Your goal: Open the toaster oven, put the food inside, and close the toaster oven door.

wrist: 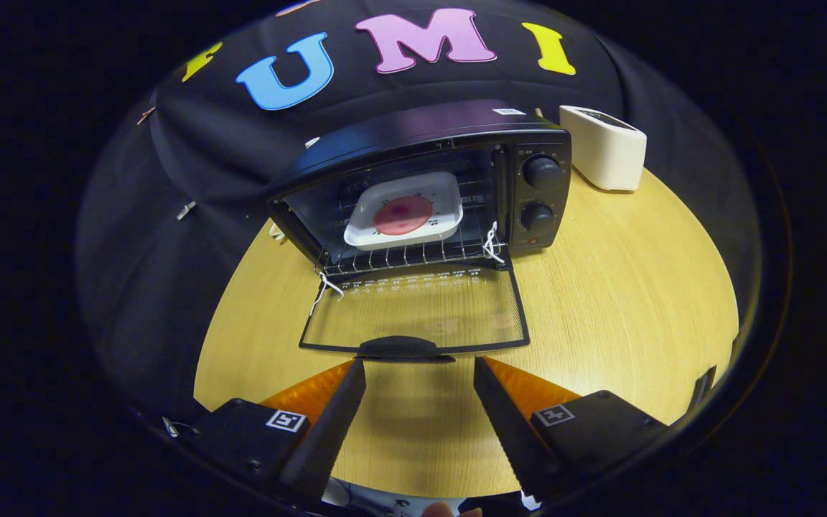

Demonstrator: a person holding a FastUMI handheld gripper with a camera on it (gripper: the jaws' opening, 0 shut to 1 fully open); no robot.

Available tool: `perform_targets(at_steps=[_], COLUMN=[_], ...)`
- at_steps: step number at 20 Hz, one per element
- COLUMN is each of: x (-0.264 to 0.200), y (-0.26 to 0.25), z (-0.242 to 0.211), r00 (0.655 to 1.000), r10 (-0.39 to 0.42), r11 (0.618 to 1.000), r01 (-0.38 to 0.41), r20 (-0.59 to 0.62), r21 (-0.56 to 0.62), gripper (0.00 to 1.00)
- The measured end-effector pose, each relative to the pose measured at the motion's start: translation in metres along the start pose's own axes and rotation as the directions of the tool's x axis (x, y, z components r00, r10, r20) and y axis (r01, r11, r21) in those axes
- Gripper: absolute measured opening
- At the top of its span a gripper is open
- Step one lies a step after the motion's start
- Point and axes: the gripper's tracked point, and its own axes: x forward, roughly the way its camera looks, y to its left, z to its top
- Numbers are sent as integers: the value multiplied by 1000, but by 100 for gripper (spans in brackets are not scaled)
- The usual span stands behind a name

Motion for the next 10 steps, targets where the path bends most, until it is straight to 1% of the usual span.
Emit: perform_targets(at_steps=[3,6,10], x=[4,15,38], y=[1,2,6], z=[-17,-40,-54], r00=[999,994,985], r10=[-12,-29,-74], r11=[1000,999,997], r01=[11,27,69], r20=[-40,-110,-159], r21=[-13,-25,-34], gripper=[99,99,99])
